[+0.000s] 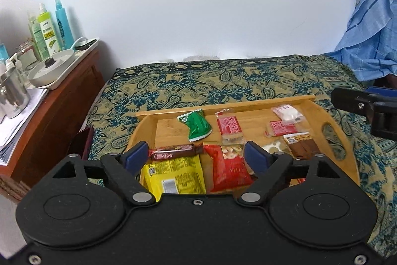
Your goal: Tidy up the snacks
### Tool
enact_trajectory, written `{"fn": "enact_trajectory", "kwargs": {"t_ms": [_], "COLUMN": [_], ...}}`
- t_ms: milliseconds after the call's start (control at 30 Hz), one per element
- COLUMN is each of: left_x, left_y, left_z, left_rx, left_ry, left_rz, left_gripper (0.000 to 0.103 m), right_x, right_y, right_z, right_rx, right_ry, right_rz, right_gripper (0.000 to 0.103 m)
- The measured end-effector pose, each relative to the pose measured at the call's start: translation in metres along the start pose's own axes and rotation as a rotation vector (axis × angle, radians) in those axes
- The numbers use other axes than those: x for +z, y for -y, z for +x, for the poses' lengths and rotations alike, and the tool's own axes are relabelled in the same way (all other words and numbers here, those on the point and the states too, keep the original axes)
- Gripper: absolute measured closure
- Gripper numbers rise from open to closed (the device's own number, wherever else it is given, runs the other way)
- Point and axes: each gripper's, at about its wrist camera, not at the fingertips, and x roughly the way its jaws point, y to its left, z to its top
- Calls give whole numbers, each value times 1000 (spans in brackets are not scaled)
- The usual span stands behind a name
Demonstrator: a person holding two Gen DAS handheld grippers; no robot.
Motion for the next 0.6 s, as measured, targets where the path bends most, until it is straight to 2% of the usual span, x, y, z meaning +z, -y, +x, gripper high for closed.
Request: {"fn": "enact_trajectory", "kwargs": {"t_ms": [300,333,600], "left_x": [-27,-32,-71], "left_y": [2,3,8], "left_z": [-50,-54,-83], "left_rx": [-12,-8,7], "left_ry": [29,33,69], "left_rz": [-10,-9,-8], "left_gripper": [16,13,12], "right_x": [-12,-16,-49], "right_y": [-5,-6,-11], "right_z": [-51,-57,-93], "right_rx": [6,6,19], "right_ry": [76,84,118], "right_rz": [-7,-10,-26], "right_gripper": [12,11,7]}}
